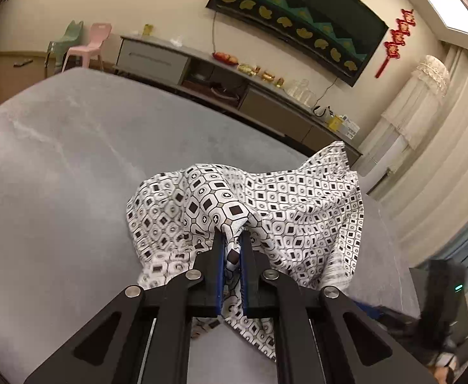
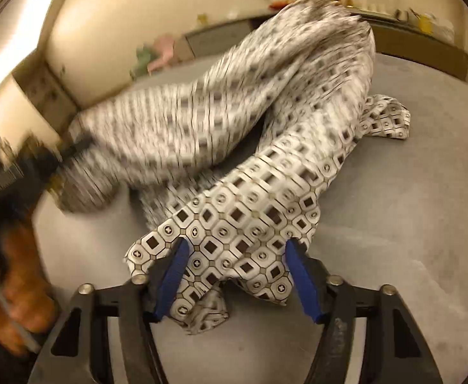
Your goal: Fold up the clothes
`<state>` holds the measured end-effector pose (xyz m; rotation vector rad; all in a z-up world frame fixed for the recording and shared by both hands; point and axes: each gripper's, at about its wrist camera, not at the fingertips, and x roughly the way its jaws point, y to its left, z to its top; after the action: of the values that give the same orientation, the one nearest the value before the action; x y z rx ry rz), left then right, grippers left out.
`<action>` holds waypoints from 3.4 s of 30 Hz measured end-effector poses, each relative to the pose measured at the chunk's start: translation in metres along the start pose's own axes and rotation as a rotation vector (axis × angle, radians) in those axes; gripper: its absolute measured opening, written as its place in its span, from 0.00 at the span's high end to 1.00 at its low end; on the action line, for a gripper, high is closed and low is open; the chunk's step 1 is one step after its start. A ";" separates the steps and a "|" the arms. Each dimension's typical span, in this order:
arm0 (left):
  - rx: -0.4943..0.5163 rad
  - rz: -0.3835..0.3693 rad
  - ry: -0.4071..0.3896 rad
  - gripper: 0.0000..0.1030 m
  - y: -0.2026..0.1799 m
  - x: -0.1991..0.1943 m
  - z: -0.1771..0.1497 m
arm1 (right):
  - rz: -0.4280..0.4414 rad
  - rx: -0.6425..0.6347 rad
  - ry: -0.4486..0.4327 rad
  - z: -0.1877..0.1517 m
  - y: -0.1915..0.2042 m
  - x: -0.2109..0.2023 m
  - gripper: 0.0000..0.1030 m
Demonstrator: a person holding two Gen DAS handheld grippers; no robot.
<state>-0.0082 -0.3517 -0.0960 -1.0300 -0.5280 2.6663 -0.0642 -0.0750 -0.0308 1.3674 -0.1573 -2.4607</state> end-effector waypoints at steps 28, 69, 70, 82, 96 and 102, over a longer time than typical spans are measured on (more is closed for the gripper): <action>-0.161 0.071 -0.044 0.40 0.070 -0.082 0.032 | 0.107 -0.423 0.162 -0.112 -0.003 -0.161 0.96; 0.225 0.185 0.281 0.63 0.094 0.047 0.019 | -0.498 0.099 -0.157 0.014 -0.196 -0.113 0.96; 0.216 0.222 0.297 0.99 0.095 0.057 0.014 | -0.493 0.091 -0.126 0.012 -0.198 -0.113 0.96; 0.164 0.405 -0.056 1.00 0.061 0.016 0.176 | -0.529 0.083 -0.197 0.145 -0.238 -0.144 0.58; 0.367 0.231 0.401 0.52 0.019 0.150 0.044 | -0.449 0.336 -0.089 0.024 -0.333 -0.093 0.38; 0.501 0.332 0.378 0.93 -0.007 0.175 0.042 | -0.455 0.296 -0.050 0.043 -0.361 -0.055 0.37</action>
<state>-0.1633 -0.2958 -0.1687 -1.4913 0.3970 2.5471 -0.1542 0.2811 -0.0534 1.6093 -0.2544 -2.9418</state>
